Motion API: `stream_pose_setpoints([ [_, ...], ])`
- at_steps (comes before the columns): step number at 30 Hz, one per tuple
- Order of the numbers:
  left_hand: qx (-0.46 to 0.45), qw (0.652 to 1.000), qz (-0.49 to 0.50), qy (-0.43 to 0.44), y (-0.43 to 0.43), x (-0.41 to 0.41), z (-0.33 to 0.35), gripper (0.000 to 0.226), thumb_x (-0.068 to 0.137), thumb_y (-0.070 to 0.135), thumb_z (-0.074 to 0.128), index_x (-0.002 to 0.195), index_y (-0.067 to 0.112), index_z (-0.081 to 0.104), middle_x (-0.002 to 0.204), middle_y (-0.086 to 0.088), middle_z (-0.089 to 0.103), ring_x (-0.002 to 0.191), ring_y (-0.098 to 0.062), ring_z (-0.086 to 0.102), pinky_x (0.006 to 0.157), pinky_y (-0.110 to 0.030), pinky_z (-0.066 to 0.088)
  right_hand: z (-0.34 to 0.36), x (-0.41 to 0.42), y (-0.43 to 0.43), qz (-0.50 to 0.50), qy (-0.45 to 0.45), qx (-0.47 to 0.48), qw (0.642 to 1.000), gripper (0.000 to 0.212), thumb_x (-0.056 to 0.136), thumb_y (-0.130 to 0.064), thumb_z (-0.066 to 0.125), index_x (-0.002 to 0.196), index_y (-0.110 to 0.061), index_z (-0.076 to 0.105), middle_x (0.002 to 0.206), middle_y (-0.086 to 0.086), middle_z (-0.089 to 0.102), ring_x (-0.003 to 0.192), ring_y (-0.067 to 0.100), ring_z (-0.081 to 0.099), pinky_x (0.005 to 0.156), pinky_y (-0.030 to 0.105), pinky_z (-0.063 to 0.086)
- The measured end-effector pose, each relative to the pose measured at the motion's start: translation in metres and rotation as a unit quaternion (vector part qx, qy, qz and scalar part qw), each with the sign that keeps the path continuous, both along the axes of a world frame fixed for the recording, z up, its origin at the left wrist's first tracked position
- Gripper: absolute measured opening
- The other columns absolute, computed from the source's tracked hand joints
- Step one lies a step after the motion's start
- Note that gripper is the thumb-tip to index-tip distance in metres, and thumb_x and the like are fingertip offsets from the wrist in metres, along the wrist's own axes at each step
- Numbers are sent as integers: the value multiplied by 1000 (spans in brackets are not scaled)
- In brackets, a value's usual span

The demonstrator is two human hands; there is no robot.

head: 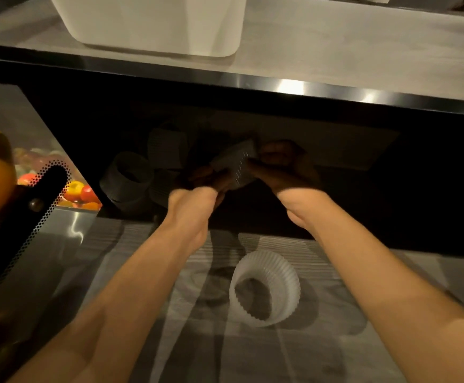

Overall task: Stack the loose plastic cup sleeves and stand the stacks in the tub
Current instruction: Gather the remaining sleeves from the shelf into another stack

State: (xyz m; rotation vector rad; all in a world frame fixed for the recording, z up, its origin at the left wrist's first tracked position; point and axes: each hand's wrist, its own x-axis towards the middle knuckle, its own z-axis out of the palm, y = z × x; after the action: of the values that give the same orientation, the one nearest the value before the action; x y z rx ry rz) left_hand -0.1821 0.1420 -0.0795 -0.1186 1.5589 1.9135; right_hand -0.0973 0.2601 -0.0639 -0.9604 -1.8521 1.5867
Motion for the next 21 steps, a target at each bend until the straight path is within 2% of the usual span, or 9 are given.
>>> stream_pose_setpoints([
  [2,10,995,-70,63,-23,9,8,19,87,-1,71,104,5,67,95,-5,76,98,-18,71,85,-31,54,10,26,-10,30,41,-53,997,31,80,-6,81,109,-15,72,105,-3,75,103,12,69,99,30,54],
  [4,30,974,-173,144,-43,15,14,27,82,12,78,108,7,72,100,-2,79,96,-12,73,83,-28,53,21,57,-18,73,15,-65,995,30,79,-10,83,108,-13,75,107,2,77,107,17,71,101,42,54],
  [7,58,938,-254,227,-64,18,15,55,70,18,89,121,12,67,118,-2,74,112,-18,70,92,-34,57,33,93,-28,133,-45,15,990,55,74,-27,88,124,-17,66,117,-3,73,112,12,69,98,43,55],
  [9,58,915,-291,274,-75,21,14,60,66,22,88,122,16,67,124,-3,70,117,-24,67,94,-43,58,41,111,-37,154,-64,59,984,54,71,-24,88,118,-32,64,115,-11,69,111,8,67,91,39,59],
  [12,47,886,-342,309,-87,27,15,58,65,23,89,118,21,68,124,-4,69,116,-26,67,92,-57,57,42,135,-46,207,-62,44,975,54,68,-18,89,111,-37,62,114,-8,66,112,13,65,88,48,59],
  [13,41,879,-355,317,-91,30,15,57,64,24,90,116,22,67,123,-3,69,116,-26,67,93,-58,55,39,141,-49,217,-61,28,974,55,66,-21,89,111,-36,61,114,-7,66,113,16,65,88,52,58],
  [15,32,865,-380,326,-97,35,17,55,64,24,90,114,25,67,121,-2,70,116,-24,67,92,-50,56,34,150,-54,226,-72,14,971,54,64,-23,88,110,-34,61,116,-6,65,114,18,64,89,56,57],
  [17,23,855,-398,331,-100,38,19,55,65,22,91,114,27,66,120,-1,71,116,-22,67,92,-45,56,30,155,-57,227,-84,13,970,54,68,-18,90,110,-33,60,117,-6,65,115,18,64,90,55,56],
  [21,8,848,-408,338,-103,40,20,57,64,22,92,114,28,65,122,1,70,119,-22,64,97,-58,52,31,157,-61,225,-113,41,967,53,71,-17,90,110,-33,58,117,-10,64,116,12,62,93,49,56],
])
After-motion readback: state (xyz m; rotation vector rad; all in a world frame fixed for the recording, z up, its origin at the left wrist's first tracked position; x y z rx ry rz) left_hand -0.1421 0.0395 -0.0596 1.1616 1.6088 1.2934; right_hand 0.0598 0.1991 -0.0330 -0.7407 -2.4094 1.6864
